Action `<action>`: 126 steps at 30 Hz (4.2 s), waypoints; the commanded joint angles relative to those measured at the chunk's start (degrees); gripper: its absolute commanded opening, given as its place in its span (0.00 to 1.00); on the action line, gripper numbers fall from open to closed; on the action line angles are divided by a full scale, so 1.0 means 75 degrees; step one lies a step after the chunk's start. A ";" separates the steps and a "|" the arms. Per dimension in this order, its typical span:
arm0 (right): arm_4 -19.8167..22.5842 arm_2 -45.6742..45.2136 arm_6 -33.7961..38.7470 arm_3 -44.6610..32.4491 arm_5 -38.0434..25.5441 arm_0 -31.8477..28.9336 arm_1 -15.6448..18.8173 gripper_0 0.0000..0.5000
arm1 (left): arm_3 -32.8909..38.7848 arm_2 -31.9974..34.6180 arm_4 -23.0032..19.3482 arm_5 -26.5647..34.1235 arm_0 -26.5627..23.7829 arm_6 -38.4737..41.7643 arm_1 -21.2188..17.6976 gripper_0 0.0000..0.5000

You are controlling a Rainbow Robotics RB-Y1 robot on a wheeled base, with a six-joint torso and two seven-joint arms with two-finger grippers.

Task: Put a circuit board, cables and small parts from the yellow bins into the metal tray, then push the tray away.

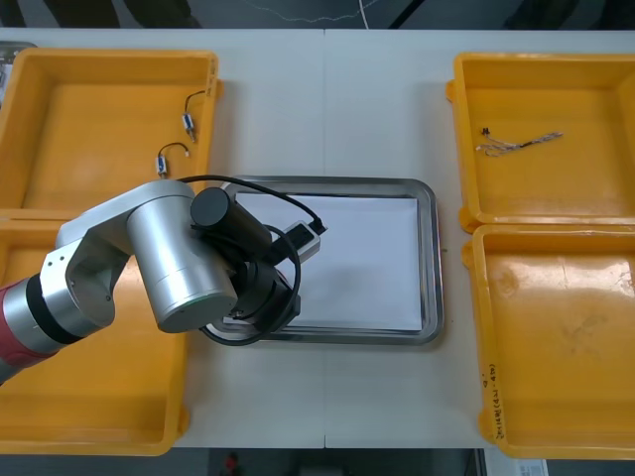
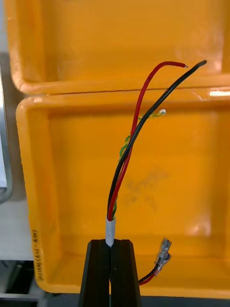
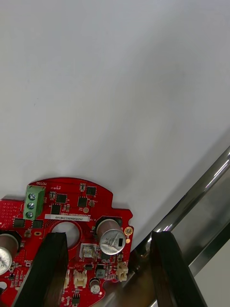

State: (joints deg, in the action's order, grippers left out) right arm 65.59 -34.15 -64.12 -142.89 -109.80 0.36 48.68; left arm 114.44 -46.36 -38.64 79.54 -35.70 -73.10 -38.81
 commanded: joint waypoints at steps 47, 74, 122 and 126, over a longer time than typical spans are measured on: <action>-0.0014 0.6311 -0.2712 0.0056 -0.0027 0.4944 0.0118 0.00 | -0.1313 0.5432 -0.0907 0.2953 -0.1064 0.0665 -0.0298 1.00; -0.3577 0.9416 -0.6029 0.2200 -0.0027 0.5999 -0.1968 0.00 | -0.4665 0.5396 -0.0802 0.2085 -0.2400 0.0618 -0.0157 1.00; -0.4796 1.0565 -0.5994 0.4908 0.1597 0.5120 -0.3046 0.00 | -0.7137 0.3404 -0.0415 -0.0563 -0.2739 0.1180 0.0464 1.00; -0.4819 1.0553 -0.5947 0.4954 0.1597 0.5132 -0.3105 0.47 | -0.7255 0.3404 -0.0427 -0.0551 -0.2739 0.1157 0.0464 1.00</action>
State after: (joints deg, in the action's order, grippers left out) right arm 29.29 44.28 -107.62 -105.23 -98.29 39.15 27.05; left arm 60.44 -20.55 -42.12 75.96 -53.36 -68.62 -36.12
